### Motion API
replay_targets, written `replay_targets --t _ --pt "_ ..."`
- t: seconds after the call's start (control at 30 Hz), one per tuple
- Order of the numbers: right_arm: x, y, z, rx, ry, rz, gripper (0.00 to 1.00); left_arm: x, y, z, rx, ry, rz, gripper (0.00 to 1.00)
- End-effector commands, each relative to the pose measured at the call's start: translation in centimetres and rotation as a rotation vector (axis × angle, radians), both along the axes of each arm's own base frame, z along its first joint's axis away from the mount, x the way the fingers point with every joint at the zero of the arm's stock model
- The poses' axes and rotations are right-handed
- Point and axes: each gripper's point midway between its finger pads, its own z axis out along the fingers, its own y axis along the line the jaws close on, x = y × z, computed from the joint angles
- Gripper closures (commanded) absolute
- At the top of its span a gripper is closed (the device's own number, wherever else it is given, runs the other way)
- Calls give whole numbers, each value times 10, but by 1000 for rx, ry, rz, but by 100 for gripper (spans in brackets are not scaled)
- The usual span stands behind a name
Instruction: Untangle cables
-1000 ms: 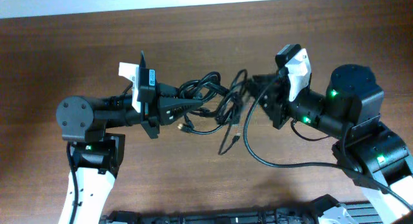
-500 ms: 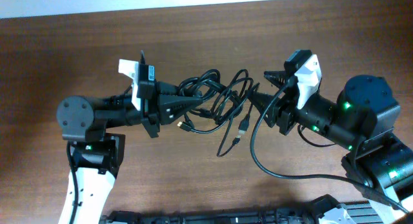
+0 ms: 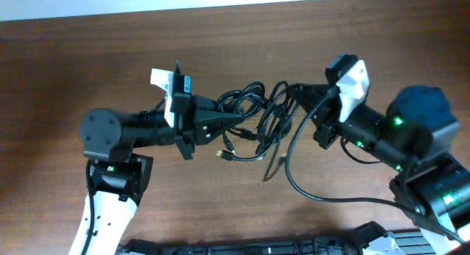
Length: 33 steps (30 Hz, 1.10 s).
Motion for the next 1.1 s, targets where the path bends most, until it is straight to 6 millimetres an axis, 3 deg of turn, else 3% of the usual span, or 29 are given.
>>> replay_targets --t 0.0,0.1,0.23,0.43,0.47,0.5,0.53,0.6,0.7,0.77,0.87,0.93,1.07 --pt "-2 -24 35 -76 -217 -107 96 0 -1 -4 13 59 1 100" --pt "7 -50 43 -154 -289 -259 96 1 -1 -7 21 73 1 100" --pt "19 -80 45 -241 -315 -437 96 4 -2 -26 64 138 6 100" --pt "20 -85 52 -292 -364 -459 96 2 -2 -30 73 156 -6 100" --pt "20 -85 47 -280 -337 -459 69 2 -2 -30 73 155 -8 100" --pt "20 -85 40 -240 -284 -463 32 2 -2 -28 70 142 -7 100" --pt "19 -85 30 -219 -227 -463 18 2 -2 -26 65 126 -7 100" --pt "12 -79 2 -215 -100 -418 3 0 -2 -17 46 55 -6 100" --pt "-25 -49 -57 -247 155 -172 2 15 1 -7 12 15 89 100" --pt "-44 -38 -73 -244 244 -74 1 22 2 -1 -9 -12 136 100" --pt "-71 -23 -87 -216 351 62 1 25 5 13 -42 -102 175 100" --pt "-76 -24 -92 -223 379 68 1 25 5 13 -35 -177 185 100" --pt "-84 -11 -81 -193 339 175 2 25 5 13 -21 -277 198 100"
